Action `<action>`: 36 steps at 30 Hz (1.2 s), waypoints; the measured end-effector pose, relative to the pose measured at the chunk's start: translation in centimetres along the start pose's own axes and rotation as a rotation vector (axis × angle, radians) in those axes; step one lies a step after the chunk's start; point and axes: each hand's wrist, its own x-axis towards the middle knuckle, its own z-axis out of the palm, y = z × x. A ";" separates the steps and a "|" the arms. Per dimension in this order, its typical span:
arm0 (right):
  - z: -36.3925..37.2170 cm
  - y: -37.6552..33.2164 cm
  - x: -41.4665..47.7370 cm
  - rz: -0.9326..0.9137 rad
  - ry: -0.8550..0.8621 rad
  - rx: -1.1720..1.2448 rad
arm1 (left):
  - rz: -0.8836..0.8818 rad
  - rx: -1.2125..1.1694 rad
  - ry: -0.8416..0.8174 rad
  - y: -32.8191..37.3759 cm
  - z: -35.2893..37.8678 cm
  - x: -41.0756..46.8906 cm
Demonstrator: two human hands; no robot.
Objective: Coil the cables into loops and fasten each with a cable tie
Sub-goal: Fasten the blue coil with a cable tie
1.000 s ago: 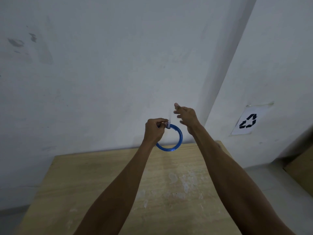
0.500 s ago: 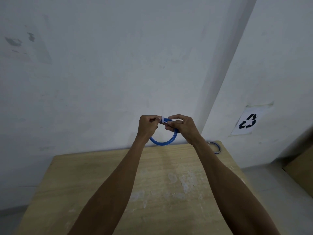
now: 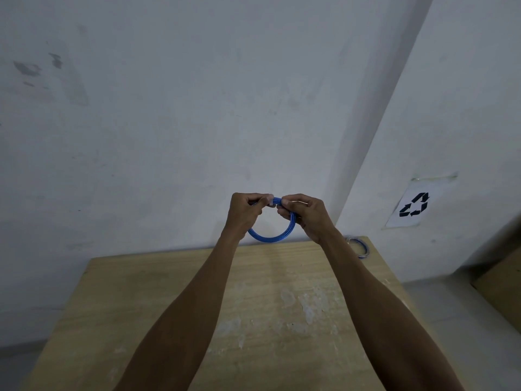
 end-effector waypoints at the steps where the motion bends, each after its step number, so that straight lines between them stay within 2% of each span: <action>1: 0.1 0.0 -0.1 0.002 0.000 0.001 | -0.004 -0.015 0.012 0.1 0.0 0.0; 12: -0.4 -0.4 0.8 -0.170 -0.012 -0.262 | -0.025 -0.099 0.027 -0.3 0.3 -0.3; 21: -0.3 0.0 0.9 -0.184 -0.003 -0.265 | -0.062 -0.087 0.018 -0.1 -0.1 -0.2; 32: 0.0 -0.4 0.6 -0.246 0.039 -0.422 | -0.069 -0.052 -0.032 -0.1 0.1 -0.1; 36: 0.2 -0.5 0.9 -0.243 0.022 -0.390 | -0.032 -0.066 0.059 -0.1 0.5 0.0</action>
